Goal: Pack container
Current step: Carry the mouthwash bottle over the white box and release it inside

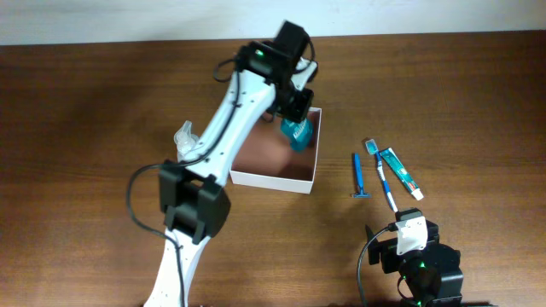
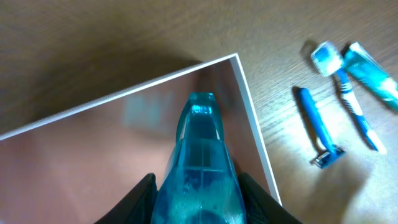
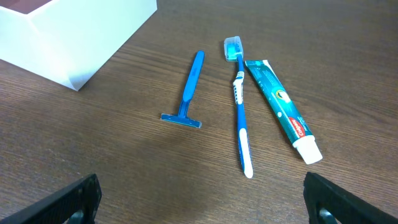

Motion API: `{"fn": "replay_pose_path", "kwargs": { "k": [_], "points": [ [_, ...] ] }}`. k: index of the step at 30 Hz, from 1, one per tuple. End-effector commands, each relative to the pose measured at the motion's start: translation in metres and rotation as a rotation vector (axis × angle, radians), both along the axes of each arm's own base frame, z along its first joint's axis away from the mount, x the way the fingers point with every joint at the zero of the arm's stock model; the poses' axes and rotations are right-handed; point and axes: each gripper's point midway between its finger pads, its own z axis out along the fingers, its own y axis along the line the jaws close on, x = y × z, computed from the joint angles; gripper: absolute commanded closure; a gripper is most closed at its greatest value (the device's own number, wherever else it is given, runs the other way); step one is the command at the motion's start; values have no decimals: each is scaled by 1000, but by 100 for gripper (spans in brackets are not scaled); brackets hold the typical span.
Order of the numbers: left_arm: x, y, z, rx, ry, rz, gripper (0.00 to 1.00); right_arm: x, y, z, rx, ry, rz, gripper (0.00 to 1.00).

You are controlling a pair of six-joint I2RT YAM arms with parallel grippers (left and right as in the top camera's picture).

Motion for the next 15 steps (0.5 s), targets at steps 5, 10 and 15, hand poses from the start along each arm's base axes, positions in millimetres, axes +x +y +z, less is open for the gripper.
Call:
{"fn": "replay_pose_path", "kwargs": {
  "k": [5,10,15],
  "points": [
    [3,-9,-11,43,-31,5,77,0,1,0,19,-4,-1,1],
    [2,-7,-7,49,-32,6,40,0,1,0,19,-4,-1,1],
    [-6,-4,27,34,-37,3,27,0,1,0,19,-4,-1,1]
  ]
}}
